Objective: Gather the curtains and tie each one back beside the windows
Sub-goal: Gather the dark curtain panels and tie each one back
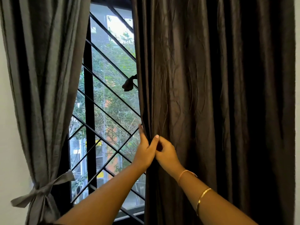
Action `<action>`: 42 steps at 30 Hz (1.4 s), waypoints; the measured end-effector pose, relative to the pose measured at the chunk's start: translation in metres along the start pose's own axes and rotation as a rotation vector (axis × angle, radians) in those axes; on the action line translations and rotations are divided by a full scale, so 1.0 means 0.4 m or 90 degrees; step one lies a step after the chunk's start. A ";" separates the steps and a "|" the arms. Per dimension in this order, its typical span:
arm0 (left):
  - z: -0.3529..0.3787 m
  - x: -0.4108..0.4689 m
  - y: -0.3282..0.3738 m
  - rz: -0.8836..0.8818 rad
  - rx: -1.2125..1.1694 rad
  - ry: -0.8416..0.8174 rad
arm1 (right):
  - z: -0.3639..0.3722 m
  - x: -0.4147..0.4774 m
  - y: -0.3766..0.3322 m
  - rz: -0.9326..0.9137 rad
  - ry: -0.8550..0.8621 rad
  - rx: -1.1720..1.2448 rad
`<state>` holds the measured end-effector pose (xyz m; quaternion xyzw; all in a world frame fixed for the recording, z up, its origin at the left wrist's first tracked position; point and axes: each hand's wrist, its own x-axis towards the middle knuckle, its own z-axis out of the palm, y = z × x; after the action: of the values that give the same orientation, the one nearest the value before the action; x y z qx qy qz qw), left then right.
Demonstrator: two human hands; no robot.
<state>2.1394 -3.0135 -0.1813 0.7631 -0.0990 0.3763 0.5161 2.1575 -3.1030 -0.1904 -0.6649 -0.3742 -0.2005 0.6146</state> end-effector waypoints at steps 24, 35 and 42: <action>0.054 0.015 -0.010 0.141 0.327 0.045 | -0.293 0.080 0.043 -0.015 0.237 -0.616; -0.106 0.021 -0.072 0.103 0.124 0.162 | 0.072 0.137 -0.160 -0.466 -0.039 -0.523; -0.187 -0.005 -0.060 0.114 0.288 0.112 | 0.109 0.108 -0.111 -0.403 -0.025 -0.435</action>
<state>2.1157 -2.9389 -0.1859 0.8115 -0.0347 0.4981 0.3037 2.1435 -3.0516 -0.1366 -0.6861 -0.4828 -0.4772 0.2617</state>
